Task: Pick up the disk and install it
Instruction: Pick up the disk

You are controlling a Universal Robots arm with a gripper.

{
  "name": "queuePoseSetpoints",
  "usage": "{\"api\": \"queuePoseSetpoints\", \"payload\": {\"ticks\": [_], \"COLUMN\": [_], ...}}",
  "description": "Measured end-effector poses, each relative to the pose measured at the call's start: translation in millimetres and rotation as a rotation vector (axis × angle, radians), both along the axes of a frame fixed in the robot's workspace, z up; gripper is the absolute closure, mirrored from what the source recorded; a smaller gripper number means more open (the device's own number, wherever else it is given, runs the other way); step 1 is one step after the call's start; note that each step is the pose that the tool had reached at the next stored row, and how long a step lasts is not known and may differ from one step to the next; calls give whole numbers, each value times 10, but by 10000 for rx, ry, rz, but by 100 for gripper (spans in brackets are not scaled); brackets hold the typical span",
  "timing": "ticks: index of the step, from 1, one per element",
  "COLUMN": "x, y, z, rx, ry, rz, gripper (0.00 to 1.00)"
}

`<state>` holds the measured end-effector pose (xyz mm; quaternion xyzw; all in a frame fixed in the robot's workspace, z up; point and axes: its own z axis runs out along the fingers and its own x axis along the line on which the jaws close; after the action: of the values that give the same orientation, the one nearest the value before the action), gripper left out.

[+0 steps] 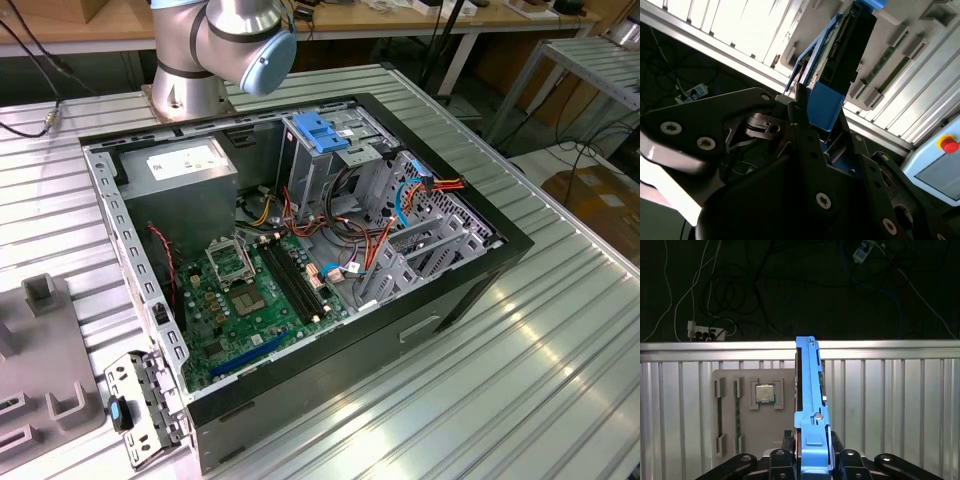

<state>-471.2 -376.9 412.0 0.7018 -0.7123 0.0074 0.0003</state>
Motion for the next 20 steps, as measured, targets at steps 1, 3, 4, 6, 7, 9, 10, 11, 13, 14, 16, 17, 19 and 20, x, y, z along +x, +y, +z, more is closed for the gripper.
{"api": "queuePoseSetpoints", "payload": {"ticks": [1,3,4,6,7,9,10,11,13,14,16,17,19,20], "x": [0,0,0,1,1,2,3,4,6,7,9,10,14,16], "y": [0,0,0,0,0,0,0,0,0,0,0,0,0,0], "z": [16,57,89,136,158,199,219,253,295,320,367,387,438,456], "rx": [0,0,0,0,0,0,0,-1,0,-1,-2,-2,-5,-6], "ry": [-1,0,0,0,0,-1,0,0,0,-1,1,0,0,-1], "rz": [0,-1,-1,-1,-2,-1,-1,-2,-2,-2,-2,-2,-3,-3], "gripper": [63,63,63,63,63,63,63,63,63,63,63,63,63,63]}}
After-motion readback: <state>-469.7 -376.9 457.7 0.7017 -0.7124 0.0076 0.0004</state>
